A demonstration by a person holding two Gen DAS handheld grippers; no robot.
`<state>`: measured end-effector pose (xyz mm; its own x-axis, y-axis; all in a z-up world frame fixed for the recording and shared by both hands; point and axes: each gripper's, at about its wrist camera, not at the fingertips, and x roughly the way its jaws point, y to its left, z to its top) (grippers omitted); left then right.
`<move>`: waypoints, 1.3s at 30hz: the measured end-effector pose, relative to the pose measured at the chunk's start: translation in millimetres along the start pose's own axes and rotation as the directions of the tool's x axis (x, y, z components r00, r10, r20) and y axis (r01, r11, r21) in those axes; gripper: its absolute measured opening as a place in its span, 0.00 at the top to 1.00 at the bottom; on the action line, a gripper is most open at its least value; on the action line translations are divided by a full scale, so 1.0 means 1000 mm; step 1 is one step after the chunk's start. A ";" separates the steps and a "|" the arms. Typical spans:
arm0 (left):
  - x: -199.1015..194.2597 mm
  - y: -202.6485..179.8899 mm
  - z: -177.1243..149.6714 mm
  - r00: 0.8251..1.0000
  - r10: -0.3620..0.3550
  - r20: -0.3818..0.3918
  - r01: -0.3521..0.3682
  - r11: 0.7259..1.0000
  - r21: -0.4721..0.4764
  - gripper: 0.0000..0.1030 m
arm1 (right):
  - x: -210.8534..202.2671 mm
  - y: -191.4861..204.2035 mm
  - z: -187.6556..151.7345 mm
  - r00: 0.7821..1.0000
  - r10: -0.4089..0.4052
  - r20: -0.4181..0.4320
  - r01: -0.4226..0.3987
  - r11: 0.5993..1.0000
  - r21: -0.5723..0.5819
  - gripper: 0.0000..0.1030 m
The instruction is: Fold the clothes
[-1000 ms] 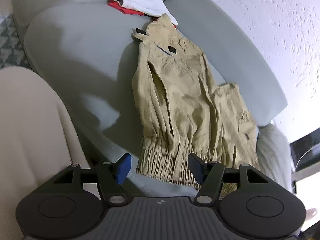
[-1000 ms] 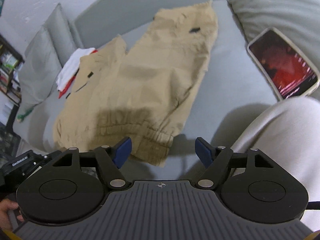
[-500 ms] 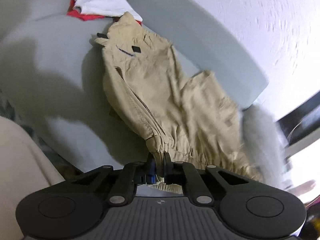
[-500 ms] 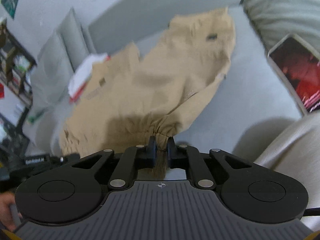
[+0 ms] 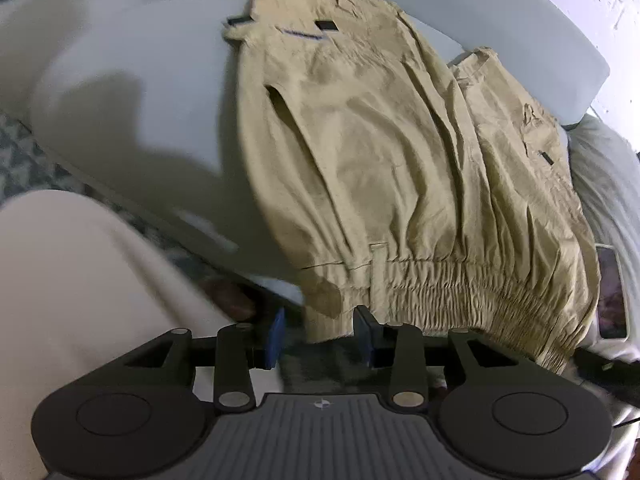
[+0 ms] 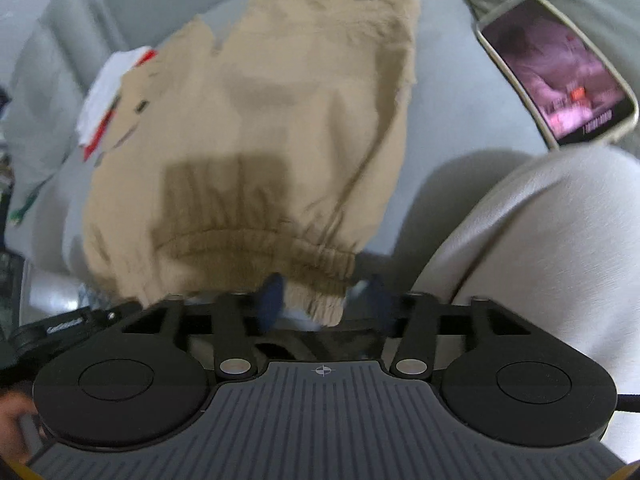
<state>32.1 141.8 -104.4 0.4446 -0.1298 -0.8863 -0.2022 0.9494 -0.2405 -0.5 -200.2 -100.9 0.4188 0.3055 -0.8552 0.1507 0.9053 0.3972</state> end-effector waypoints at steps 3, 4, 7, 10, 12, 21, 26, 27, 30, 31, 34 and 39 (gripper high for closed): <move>-0.016 -0.001 -0.004 0.999 -0.002 0.048 0.002 1.000 0.004 0.61 | -0.022 0.002 -0.006 0.998 -0.013 0.064 0.017 0.998 -0.058 0.38; -0.021 -0.003 -0.004 0.997 -0.005 0.072 0.004 1.000 0.010 0.61 | -0.028 0.002 -0.007 0.996 -0.008 0.085 0.014 0.997 -0.071 0.38; -0.033 -0.012 0.004 0.987 -0.053 0.149 0.045 0.997 0.058 0.60 | -0.041 0.007 -0.008 0.989 0.009 0.145 0.008 0.994 -0.113 0.38; -0.036 -0.024 0.022 0.976 -0.106 0.189 0.083 0.989 0.126 0.60 | -0.046 0.019 0.005 0.973 0.020 0.229 0.021 0.984 -0.177 0.41; -0.030 -0.030 0.036 0.972 -0.112 0.208 0.081 0.985 0.154 0.60 | -0.047 0.025 0.013 0.960 0.028 0.279 0.036 0.974 -0.223 0.60; 0.040 -0.072 0.055 0.973 -0.116 0.201 0.021 0.905 0.424 0.70 | 0.018 0.050 0.061 0.940 -0.073 0.333 0.215 0.885 -0.413 0.74; 0.055 -0.074 0.037 0.988 -0.041 0.148 -0.036 0.876 0.482 0.69 | 0.057 0.040 0.054 0.926 -0.252 0.280 0.357 0.827 -0.435 0.61; 0.053 -0.070 0.038 0.990 -0.045 0.136 -0.023 0.886 0.462 0.69 | 0.056 0.033 0.052 0.925 -0.262 0.277 0.360 0.838 -0.410 0.61; 0.046 -0.058 0.037 0.993 -0.055 0.107 0.007 0.914 0.406 0.69 | 0.039 0.016 0.049 0.928 -0.265 0.261 0.343 0.882 -0.324 0.61; 0.044 -0.057 0.036 0.993 -0.054 0.105 0.008 0.920 0.392 0.69 | 0.034 0.013 0.047 0.931 -0.258 0.258 0.333 0.889 -0.314 0.61; 0.034 -0.055 0.030 0.993 -0.060 0.105 0.020 0.936 0.352 0.69 | 0.018 0.009 0.038 0.941 -0.203 0.272 0.283 0.912 -0.297 0.56; 0.021 -0.065 0.021 0.991 -0.095 0.095 0.055 0.932 0.359 0.60 | 0.000 0.008 0.020 0.948 -0.114 0.296 0.206 0.931 -0.301 0.47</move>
<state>73.1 83.1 -98.4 0.5429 -0.1916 -0.8177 0.1489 0.9802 -0.1308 18.6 -199.2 -90.9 0.6453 0.0993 -0.7575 -0.0432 0.9947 0.0936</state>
